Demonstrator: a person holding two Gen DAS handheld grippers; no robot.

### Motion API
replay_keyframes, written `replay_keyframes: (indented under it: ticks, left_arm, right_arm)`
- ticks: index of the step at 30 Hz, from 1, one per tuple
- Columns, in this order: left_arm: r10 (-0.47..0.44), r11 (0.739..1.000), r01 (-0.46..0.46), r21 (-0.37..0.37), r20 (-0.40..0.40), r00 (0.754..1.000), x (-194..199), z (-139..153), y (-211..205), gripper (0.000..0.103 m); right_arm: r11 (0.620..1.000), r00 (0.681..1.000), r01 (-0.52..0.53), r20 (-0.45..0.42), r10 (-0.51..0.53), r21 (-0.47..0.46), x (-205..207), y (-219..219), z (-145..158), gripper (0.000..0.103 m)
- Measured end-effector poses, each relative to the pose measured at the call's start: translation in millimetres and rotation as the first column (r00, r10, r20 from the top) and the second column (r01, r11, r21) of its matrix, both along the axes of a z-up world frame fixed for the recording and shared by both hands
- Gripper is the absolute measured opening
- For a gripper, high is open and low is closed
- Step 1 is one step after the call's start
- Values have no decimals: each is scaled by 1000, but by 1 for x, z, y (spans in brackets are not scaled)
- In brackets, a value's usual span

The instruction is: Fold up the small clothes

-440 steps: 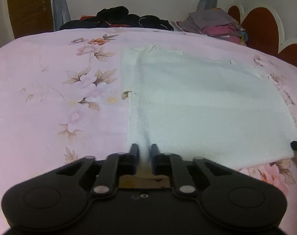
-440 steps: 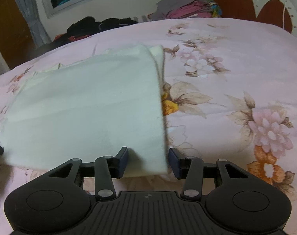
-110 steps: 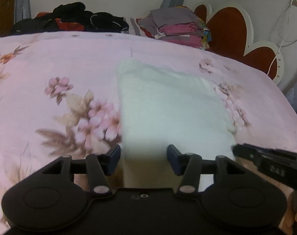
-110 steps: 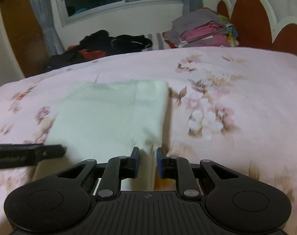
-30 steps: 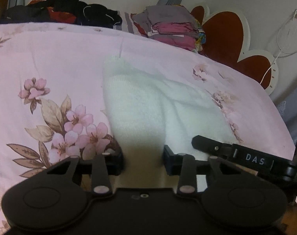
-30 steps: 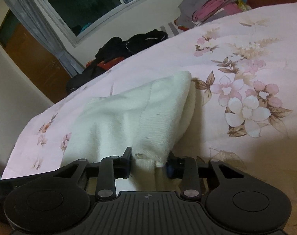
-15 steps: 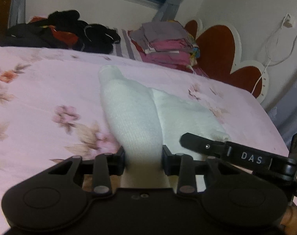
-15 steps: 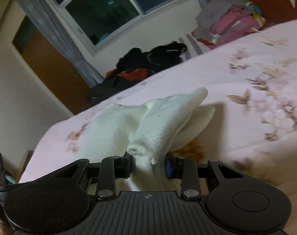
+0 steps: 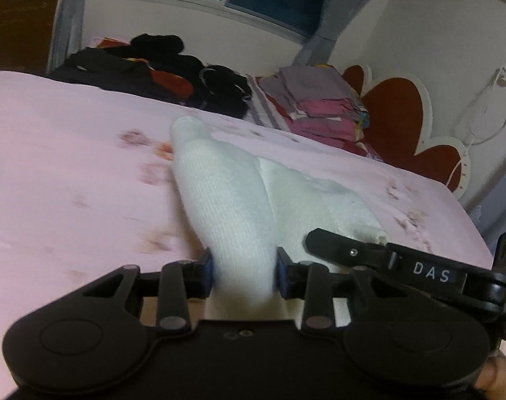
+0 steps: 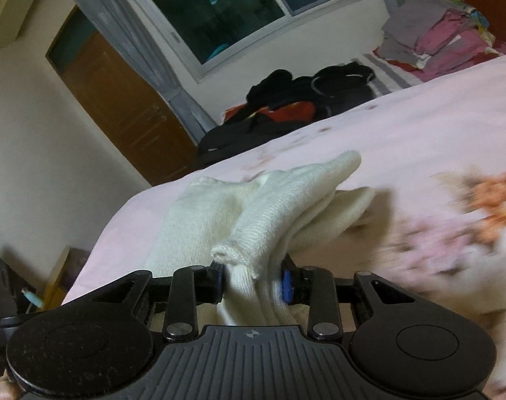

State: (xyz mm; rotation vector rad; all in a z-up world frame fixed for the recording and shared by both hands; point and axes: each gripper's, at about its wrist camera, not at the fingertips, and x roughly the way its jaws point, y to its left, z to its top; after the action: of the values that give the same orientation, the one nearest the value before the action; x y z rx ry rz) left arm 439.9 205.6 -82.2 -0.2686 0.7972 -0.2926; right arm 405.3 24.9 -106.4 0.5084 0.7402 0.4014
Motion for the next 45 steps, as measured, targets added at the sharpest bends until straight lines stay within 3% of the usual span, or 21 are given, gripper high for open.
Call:
replay_keyframes:
  ticks: [5, 10, 16, 17, 19, 23, 27, 30, 34, 39, 45]
  left_arm:
    - [38, 999, -38, -4, -10, 999, 11, -6, 75, 34]
    - [54, 999, -54, 0, -21, 998, 22, -31, 124, 34]
    - [27, 999, -25, 37, -51, 998, 23, -68, 138, 46]
    - [23, 999, -21, 36, -52, 998, 23, -69, 140, 48]
    - [20, 1000, -19, 22, -66, 998, 25, -69, 140, 49]
    - [31, 999, -29, 38, -47, 998, 22, -56, 144, 51]
    - [51, 997, -53, 54, 36, 998, 14, -37, 153, 48]
    - [39, 998, -41, 38, 54, 998, 24, -30, 144, 48]
    - [43, 998, -43, 47, 7, 999, 43, -44, 129, 48]
    - [10, 990, -12, 139, 17, 1000, 43, -58, 118, 49]
    - [39, 990, -40, 134, 10, 999, 28, -46, 121, 50]
  right_arm:
    - [1000, 1000, -19, -16, 19, 9, 11, 85, -12, 32]
    - [1000, 998, -19, -60, 19, -1, 26, 131, -40, 32]
    - [1000, 990, 0, -144, -2, -13, 39, 129, -72, 33]
    - [1000, 988, 9, -151, -11, -13, 38, 125, -74, 36]
    - [998, 987, 43, -153, -49, -41, 36, 116, -75, 54]
    - [994, 984, 85, -153, -94, -65, 35, 104, -67, 55]
    - [979, 990, 133, -24, -138, -156, 25, 108, -34, 53]
    - [972, 993, 119, 34, -114, -201, 34, 124, -21, 38]
    - [963, 997, 71, 20, -68, -260, 51, 151, -32, 27]
    - [929, 995, 62, -49, -86, -364, 62, 159, -73, 27]
    - [924, 995, 69, -44, -93, -377, 62, 160, -66, 27]
